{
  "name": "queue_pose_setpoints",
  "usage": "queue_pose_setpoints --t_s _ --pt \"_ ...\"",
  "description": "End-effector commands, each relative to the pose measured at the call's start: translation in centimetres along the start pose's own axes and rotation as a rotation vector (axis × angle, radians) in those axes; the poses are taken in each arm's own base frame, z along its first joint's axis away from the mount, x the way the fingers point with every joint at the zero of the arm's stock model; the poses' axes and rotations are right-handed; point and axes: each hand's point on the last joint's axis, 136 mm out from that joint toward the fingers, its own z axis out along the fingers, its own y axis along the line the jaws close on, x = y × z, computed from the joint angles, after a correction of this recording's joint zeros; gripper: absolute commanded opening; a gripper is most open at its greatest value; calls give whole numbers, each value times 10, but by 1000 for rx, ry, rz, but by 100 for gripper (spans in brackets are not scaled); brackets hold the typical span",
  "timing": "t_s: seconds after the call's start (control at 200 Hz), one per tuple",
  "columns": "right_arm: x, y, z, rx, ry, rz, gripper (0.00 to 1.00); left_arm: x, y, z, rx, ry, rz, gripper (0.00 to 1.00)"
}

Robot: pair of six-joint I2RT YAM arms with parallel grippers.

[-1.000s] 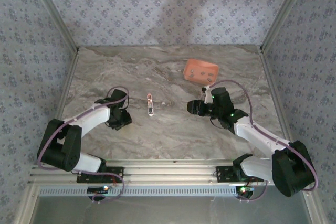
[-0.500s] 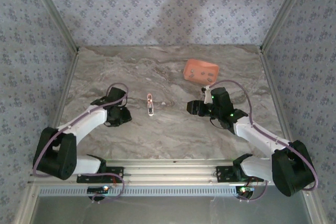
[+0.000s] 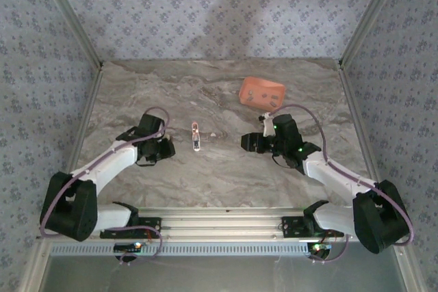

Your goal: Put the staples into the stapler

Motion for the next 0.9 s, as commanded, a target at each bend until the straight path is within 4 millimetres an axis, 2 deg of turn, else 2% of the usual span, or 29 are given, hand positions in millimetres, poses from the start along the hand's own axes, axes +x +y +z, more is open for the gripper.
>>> queue_pose_setpoints --t_s 0.0,0.18,0.39,0.61,0.825,0.895 --pt "-10 11 -1 -26 -15 -42 56 25 22 7 -80 94 -50 27" --pt "-10 12 -1 -24 -15 -46 56 40 36 10 -137 143 -53 28" --pt "-11 11 0 -22 -15 -48 56 40 45 10 -203 163 -27 44" --pt "-11 13 -2 -20 -10 -56 56 20 38 6 -213 122 -2 61" --pt "-12 12 -2 -17 -11 -57 56 -8 26 1 -219 83 64 62" --pt "-12 13 -2 -18 -12 -56 56 -7 29 2 -248 112 80 61"
